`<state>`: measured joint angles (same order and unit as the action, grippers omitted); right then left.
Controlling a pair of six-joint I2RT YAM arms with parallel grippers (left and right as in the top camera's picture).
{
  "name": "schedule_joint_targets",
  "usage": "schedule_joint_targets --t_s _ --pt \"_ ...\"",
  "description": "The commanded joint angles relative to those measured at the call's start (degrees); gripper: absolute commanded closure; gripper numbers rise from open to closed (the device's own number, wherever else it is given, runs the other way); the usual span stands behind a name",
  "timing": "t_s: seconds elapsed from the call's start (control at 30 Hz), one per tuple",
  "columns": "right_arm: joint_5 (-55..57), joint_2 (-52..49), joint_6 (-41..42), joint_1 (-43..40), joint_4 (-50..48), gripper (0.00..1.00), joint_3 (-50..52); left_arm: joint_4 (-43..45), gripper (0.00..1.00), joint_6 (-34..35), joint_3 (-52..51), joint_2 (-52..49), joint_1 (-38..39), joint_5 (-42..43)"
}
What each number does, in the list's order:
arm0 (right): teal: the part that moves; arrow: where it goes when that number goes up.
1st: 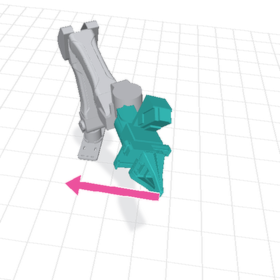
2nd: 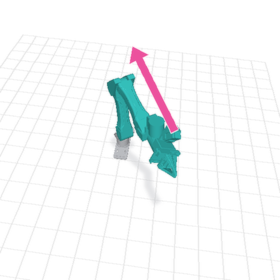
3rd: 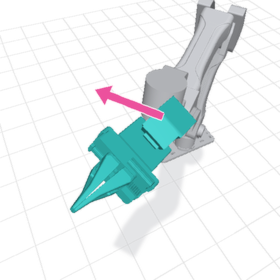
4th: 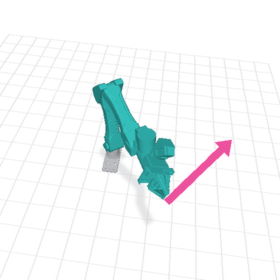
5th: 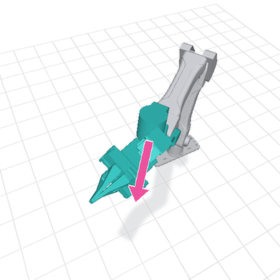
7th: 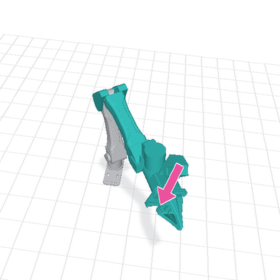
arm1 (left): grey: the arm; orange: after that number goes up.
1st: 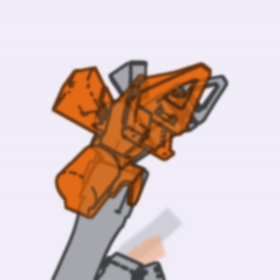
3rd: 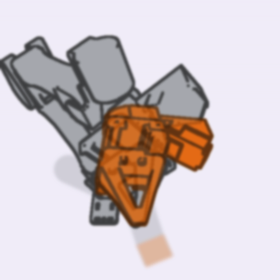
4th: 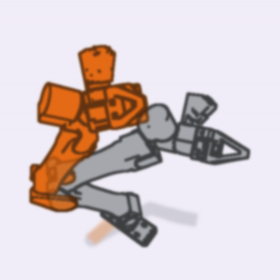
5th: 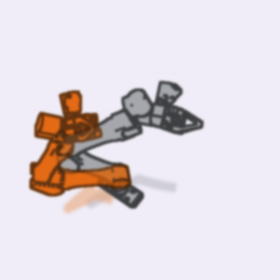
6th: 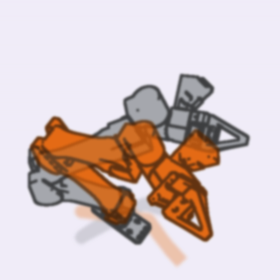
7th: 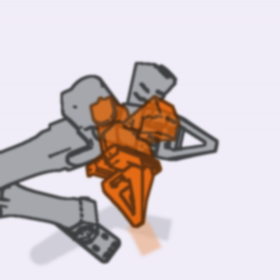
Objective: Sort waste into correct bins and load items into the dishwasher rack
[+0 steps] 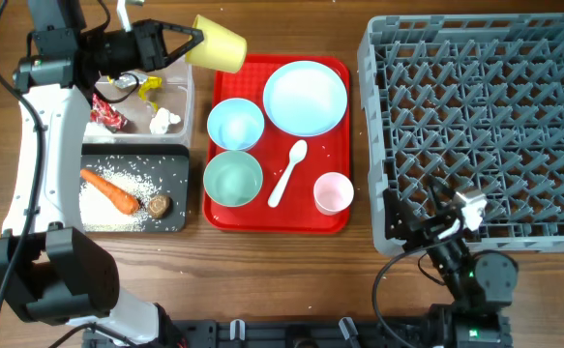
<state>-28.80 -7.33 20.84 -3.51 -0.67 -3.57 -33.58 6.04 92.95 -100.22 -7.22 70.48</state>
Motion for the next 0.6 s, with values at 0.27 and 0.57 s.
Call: schedule_joint_targets --t_s 0.27,0.57 --pt "-35.7 -40.3 -6.9 0.2 1.4 0.00 -32.8 -0.7 0.96 -1.3 -1.5 -0.1 1.4 2.1" --pt "-47.5 -56.7 -14.7 0.2 -0.6 0.00 -49.7 -0.9 0.96 -1.1 -2.7 -0.1 1.4 3.1"
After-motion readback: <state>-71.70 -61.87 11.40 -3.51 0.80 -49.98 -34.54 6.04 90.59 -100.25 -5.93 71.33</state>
